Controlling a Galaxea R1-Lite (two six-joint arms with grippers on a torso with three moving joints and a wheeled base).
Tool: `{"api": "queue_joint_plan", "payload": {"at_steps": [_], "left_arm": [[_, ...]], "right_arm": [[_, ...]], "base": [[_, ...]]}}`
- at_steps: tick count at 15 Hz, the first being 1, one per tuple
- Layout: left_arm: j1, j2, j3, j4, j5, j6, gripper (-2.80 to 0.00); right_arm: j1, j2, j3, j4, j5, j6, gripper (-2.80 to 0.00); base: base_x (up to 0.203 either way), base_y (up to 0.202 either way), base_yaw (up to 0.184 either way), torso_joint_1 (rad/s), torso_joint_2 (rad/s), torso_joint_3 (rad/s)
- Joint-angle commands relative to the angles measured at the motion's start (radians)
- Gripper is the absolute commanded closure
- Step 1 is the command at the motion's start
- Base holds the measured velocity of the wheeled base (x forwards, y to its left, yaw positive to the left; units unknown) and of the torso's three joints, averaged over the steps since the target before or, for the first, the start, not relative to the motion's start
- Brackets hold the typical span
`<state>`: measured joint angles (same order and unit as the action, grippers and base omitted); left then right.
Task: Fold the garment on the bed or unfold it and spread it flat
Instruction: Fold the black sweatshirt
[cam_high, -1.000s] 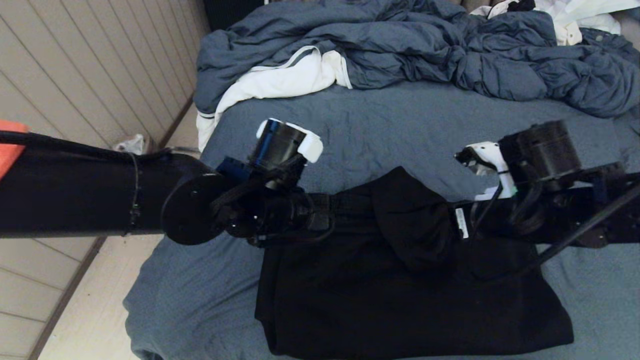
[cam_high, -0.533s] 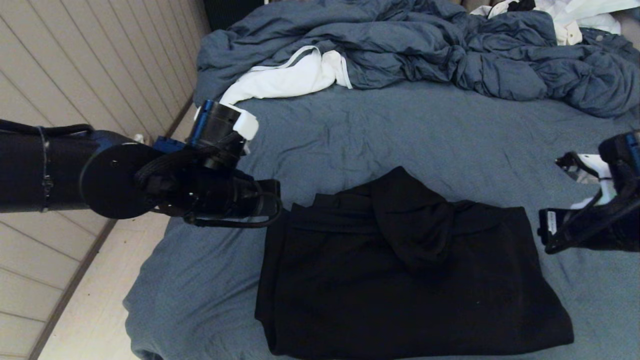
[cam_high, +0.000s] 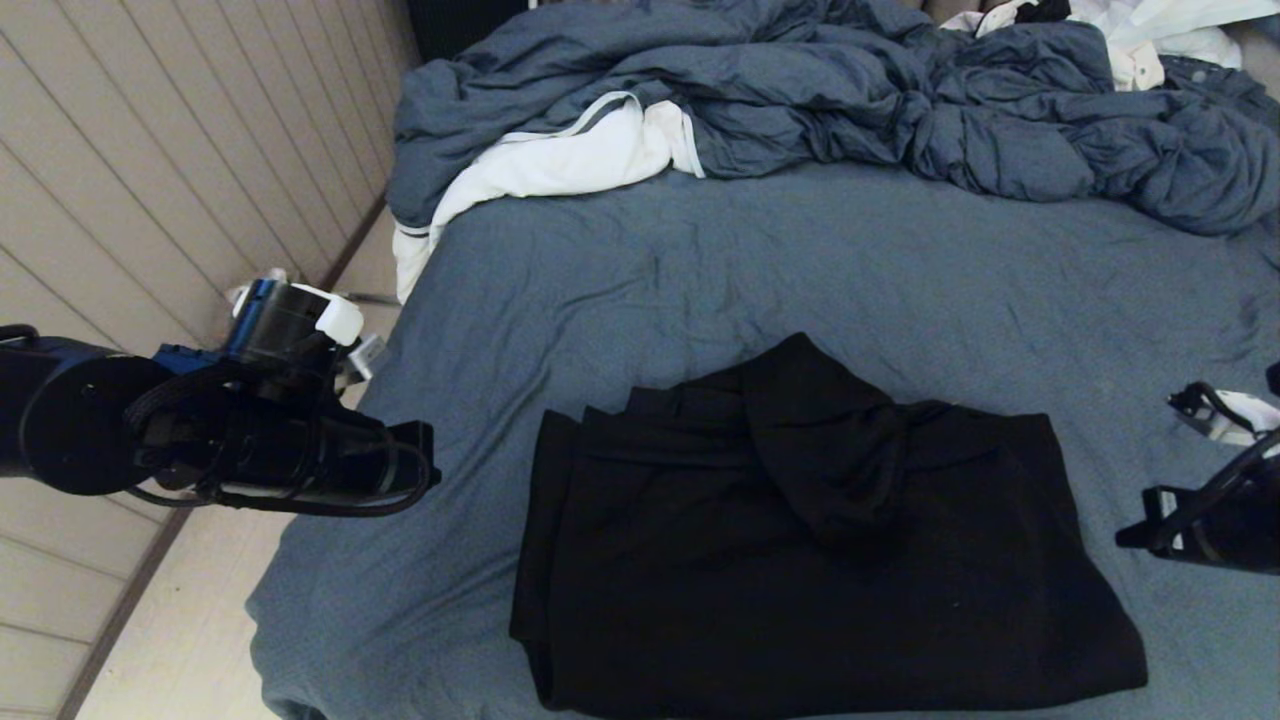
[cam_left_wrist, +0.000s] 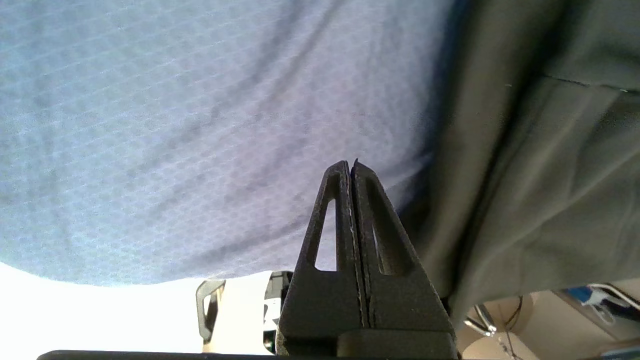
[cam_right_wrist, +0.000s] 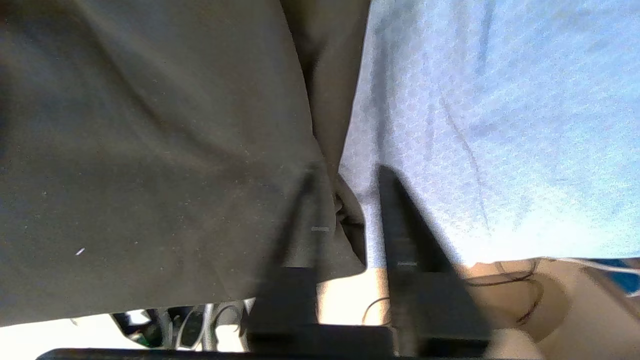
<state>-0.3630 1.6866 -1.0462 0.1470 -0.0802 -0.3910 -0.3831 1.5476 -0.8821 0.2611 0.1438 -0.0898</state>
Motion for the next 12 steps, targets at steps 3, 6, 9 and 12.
{"api": "queue_joint_plan", "payload": {"at_steps": [3, 6, 9, 12], "left_arm": [[0.013, 0.003, 0.014, 0.000, -0.002, -0.003, 0.00], [0.013, 0.002, 0.014, 0.000, -0.004, -0.005, 0.00], [0.013, 0.006, 0.026, -0.014, -0.004, -0.005, 0.00], [0.013, 0.008, 0.035, -0.036, -0.004, -0.005, 0.00]], "right_arm": [[-0.007, 0.066, 0.000, 0.003, 0.023, -0.007, -2.80], [0.001, 0.116, 0.002, -0.001, 0.035, -0.027, -2.80], [0.015, 0.183, -0.005, -0.046, 0.100, -0.034, -2.80], [0.049, 0.245, 0.005, -0.128, 0.099, -0.031, -2.80]], "base": [[0.000, 0.000, 0.000, 0.000, 0.00, 0.000], [0.000, 0.000, 0.000, 0.000, 0.00, 0.000], [0.000, 0.000, 0.000, 0.000, 0.00, 0.000], [0.000, 0.000, 0.000, 0.000, 0.00, 0.000]]}}
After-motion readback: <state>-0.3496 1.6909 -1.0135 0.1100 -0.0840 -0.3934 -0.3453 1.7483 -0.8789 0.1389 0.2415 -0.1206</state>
